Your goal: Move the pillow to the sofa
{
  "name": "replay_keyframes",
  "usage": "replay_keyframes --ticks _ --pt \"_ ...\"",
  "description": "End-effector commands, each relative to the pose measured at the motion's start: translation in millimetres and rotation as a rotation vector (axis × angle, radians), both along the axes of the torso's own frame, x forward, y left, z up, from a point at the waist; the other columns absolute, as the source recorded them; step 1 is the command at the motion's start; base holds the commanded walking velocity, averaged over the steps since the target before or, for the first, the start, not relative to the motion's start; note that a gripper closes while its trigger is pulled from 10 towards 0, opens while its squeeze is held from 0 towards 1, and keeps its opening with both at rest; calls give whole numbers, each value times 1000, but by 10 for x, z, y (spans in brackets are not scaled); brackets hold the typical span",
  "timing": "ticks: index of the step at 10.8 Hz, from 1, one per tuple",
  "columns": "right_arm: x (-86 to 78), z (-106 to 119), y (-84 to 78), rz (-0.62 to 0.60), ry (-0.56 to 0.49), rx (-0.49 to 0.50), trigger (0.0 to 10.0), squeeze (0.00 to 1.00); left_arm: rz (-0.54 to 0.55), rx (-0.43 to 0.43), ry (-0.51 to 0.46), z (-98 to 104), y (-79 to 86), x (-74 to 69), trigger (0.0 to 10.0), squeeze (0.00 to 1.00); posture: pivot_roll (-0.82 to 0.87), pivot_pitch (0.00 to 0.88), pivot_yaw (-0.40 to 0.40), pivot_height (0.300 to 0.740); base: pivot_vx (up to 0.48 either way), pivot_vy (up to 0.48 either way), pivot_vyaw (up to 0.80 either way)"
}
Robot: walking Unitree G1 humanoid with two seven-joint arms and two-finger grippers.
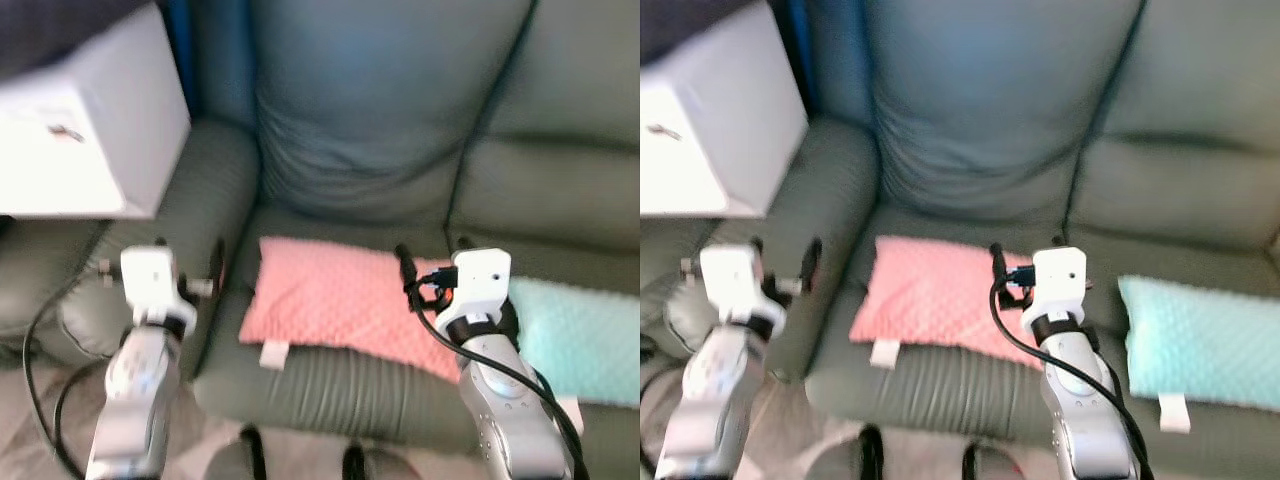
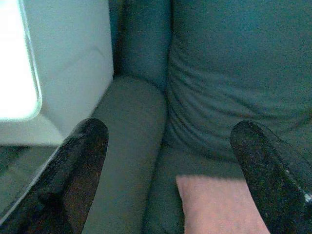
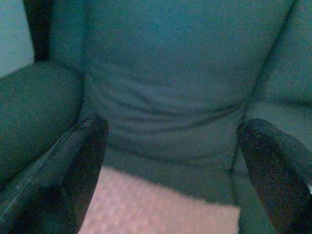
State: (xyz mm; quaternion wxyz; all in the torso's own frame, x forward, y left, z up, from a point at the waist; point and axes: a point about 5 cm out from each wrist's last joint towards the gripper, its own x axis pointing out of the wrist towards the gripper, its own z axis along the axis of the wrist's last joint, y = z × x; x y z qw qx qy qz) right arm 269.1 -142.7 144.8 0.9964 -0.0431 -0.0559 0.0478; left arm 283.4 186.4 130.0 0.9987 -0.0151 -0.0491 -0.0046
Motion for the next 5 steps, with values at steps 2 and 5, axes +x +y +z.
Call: replay_keyframes --ticks 2,5 --pt "-11 25 -65 -37 -24 -16 10000 0 1 -21 30 -42 -40 17 10000 1000 -84 44 -18 740 0 0 0" --pt "1 104 -124 -89 -67 0 10000 0 -28 -38 -58 155 -181 121 10000 1000 -99 0 -21 740 0 0 0"
